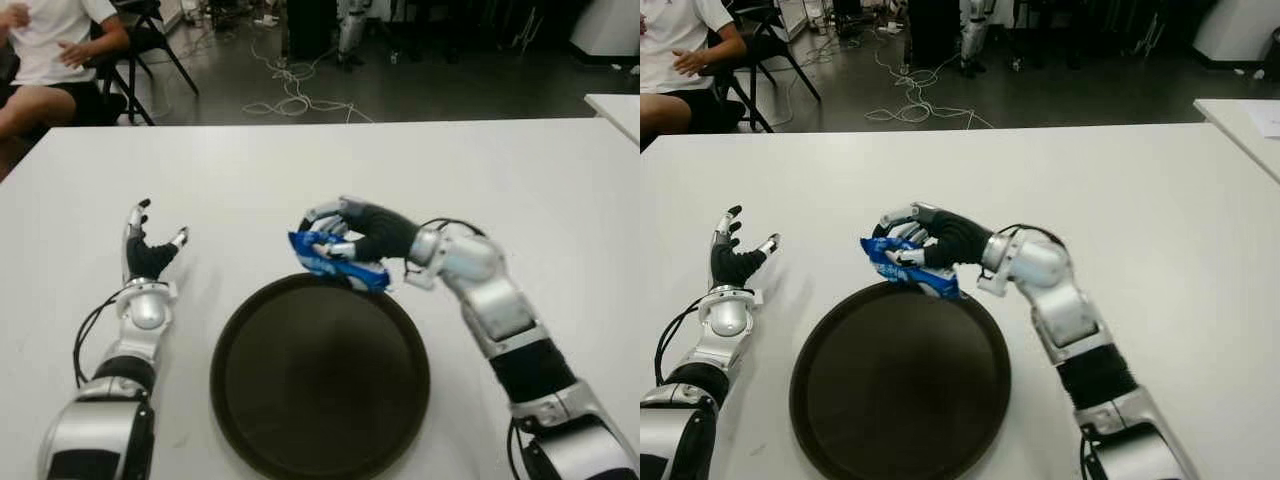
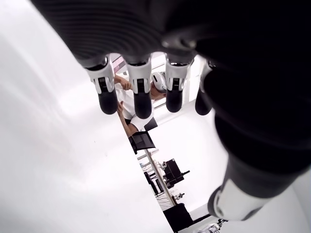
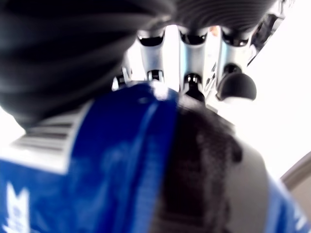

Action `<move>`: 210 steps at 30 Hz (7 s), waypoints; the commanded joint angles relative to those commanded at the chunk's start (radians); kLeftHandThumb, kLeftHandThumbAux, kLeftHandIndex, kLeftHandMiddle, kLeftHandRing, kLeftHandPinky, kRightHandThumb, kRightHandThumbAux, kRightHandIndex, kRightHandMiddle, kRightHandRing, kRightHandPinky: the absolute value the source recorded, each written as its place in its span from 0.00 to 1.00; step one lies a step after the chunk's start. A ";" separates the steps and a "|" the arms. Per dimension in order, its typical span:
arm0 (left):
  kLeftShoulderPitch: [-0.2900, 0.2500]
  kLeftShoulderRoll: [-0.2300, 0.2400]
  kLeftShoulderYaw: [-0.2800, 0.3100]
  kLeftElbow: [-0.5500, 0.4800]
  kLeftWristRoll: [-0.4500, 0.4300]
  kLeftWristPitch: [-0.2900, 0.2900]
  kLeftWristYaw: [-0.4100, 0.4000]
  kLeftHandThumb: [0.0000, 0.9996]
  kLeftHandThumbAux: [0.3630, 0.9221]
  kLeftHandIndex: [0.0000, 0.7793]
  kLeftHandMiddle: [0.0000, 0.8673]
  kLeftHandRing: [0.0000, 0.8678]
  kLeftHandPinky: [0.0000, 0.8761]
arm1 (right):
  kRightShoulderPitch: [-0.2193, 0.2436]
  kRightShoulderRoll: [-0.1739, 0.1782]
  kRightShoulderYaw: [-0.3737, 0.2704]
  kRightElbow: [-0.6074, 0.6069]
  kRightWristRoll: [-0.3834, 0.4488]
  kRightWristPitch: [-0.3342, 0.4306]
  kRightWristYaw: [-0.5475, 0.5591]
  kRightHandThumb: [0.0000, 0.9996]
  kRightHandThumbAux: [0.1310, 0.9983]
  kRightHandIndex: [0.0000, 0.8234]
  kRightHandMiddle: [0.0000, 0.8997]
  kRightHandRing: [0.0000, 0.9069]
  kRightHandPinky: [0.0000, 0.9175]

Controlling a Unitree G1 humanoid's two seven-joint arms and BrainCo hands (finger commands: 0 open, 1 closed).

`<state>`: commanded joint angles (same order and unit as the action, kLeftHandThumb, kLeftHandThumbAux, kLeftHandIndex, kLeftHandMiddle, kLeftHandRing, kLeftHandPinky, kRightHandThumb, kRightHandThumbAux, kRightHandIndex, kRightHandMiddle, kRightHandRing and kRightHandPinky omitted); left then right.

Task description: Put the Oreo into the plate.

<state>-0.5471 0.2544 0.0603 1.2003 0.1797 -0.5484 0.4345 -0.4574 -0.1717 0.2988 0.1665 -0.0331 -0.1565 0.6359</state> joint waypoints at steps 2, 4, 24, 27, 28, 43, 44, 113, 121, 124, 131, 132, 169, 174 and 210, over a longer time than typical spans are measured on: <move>0.000 0.000 0.000 0.000 0.000 -0.001 -0.001 0.00 0.77 0.08 0.10 0.08 0.07 | -0.001 -0.001 0.007 0.004 -0.024 -0.008 -0.015 0.68 0.69 0.53 0.93 0.94 0.94; 0.001 0.001 0.000 0.000 0.000 -0.001 -0.004 0.00 0.78 0.08 0.10 0.08 0.07 | -0.002 -0.002 0.015 0.009 -0.045 -0.013 -0.027 0.68 0.69 0.53 0.93 0.94 0.94; 0.001 -0.002 0.000 -0.008 -0.001 0.005 0.006 0.00 0.76 0.07 0.10 0.08 0.06 | -0.030 0.010 0.096 0.058 -0.207 -0.033 -0.103 0.69 0.69 0.53 0.91 0.93 0.91; 0.001 -0.002 -0.002 -0.008 0.001 0.005 0.005 0.00 0.77 0.07 0.10 0.07 0.06 | -0.032 0.010 0.103 0.067 -0.231 -0.038 -0.121 0.69 0.69 0.53 0.91 0.92 0.90; 0.000 -0.002 -0.002 -0.008 0.001 0.005 0.005 0.00 0.77 0.07 0.10 0.07 0.06 | -0.032 0.011 0.104 0.070 -0.237 -0.040 -0.125 0.69 0.69 0.53 0.91 0.92 0.90; 0.001 -0.001 0.000 -0.009 -0.003 0.005 -0.003 0.00 0.77 0.07 0.09 0.07 0.05 | -0.045 0.001 0.120 0.094 -0.264 -0.074 -0.125 0.68 0.69 0.53 0.91 0.92 0.90; 0.001 -0.001 0.002 -0.008 -0.005 0.005 -0.005 0.00 0.77 0.07 0.09 0.07 0.06 | -0.043 0.001 0.120 0.092 -0.262 -0.078 -0.125 0.68 0.69 0.53 0.91 0.92 0.90; -0.002 0.003 -0.001 0.003 0.002 0.015 -0.002 0.00 0.76 0.07 0.10 0.08 0.06 | -0.106 0.026 -0.001 0.272 0.148 -0.002 0.287 0.00 0.08 0.00 0.00 0.00 0.00; -0.001 0.004 -0.002 0.002 0.004 0.012 -0.002 0.00 0.74 0.07 0.10 0.08 0.07 | -0.101 0.018 0.007 0.269 0.101 -0.055 0.257 0.00 0.06 0.00 0.00 0.00 0.00; -0.002 0.004 -0.001 0.003 0.003 0.011 -0.002 0.00 0.74 0.07 0.11 0.09 0.08 | -0.104 0.024 0.003 0.280 0.105 -0.072 0.262 0.00 0.07 0.00 0.00 0.00 0.00; -0.001 0.004 0.000 0.006 0.002 0.012 -0.002 0.00 0.73 0.07 0.12 0.10 0.09 | -0.124 0.040 0.000 0.343 0.112 -0.120 0.280 0.00 0.04 0.00 0.00 0.00 0.00; -0.001 0.003 0.000 0.006 0.002 0.010 -0.004 0.00 0.73 0.07 0.12 0.10 0.09 | -0.129 0.043 -0.001 0.358 0.112 -0.137 0.283 0.00 0.04 0.00 0.00 0.00 0.00; 0.001 -0.009 0.009 0.000 -0.008 0.011 0.002 0.00 0.76 0.07 0.10 0.08 0.07 | -0.346 -0.090 -0.252 0.950 0.010 -0.432 -0.181 0.00 0.30 0.00 0.00 0.00 0.00; 0.002 -0.008 0.012 0.005 -0.013 0.007 -0.009 0.00 0.77 0.07 0.10 0.08 0.06 | -0.345 -0.103 -0.272 1.017 -0.024 -0.465 -0.331 0.00 0.36 0.01 0.00 0.00 0.00; 0.002 -0.001 0.018 0.006 -0.009 -0.008 -0.022 0.00 0.74 0.08 0.11 0.09 0.06 | -0.360 -0.090 -0.421 1.180 -0.044 -0.146 -0.738 0.00 0.60 0.15 0.06 0.01 0.00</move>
<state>-0.5451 0.2536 0.0782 1.2067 0.1705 -0.5562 0.4124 -0.8178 -0.2620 -0.1225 1.3468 -0.0772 -0.3027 -0.1018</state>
